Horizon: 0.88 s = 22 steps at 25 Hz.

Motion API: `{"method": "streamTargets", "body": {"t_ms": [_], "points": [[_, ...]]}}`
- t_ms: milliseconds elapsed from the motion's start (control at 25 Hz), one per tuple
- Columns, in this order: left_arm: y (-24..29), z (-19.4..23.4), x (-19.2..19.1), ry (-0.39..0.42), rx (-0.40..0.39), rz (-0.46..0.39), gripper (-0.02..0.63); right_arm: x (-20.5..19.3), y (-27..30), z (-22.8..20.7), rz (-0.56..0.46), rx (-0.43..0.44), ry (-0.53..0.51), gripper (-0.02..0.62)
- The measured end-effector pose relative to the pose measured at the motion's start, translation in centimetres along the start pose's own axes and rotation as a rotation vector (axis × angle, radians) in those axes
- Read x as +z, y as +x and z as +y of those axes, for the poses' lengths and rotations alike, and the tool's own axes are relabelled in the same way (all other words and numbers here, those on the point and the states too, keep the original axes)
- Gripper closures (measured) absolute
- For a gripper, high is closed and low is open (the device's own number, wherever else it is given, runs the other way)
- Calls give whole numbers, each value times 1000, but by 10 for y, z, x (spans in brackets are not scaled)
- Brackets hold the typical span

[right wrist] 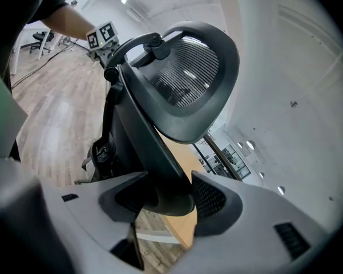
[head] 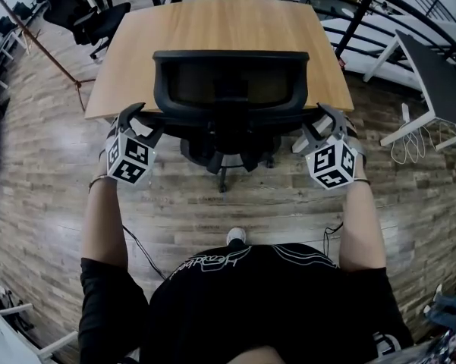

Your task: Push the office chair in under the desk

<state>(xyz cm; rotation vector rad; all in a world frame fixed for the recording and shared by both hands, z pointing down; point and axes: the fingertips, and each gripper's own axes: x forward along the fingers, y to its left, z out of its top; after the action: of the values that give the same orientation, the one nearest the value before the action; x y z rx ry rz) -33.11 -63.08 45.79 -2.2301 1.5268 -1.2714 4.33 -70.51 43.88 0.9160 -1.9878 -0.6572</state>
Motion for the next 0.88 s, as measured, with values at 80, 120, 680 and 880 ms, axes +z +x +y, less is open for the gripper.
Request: {"method": "streamTargets", "body": {"t_ms": [80,120,680,880], "points": [[10,9,3,3,-2,-4,321,2,10,-6,6,-3,4,336],[15,12,3,6,-3,-5,321,1,13,-8,9,-6,6,336],[53,29,9,41,1,-40,321,-5,36,-17,38,-47,17,335],[54,27,9,39,-5,-77,321,-8,40,-19,57,-59,10,334]]}}
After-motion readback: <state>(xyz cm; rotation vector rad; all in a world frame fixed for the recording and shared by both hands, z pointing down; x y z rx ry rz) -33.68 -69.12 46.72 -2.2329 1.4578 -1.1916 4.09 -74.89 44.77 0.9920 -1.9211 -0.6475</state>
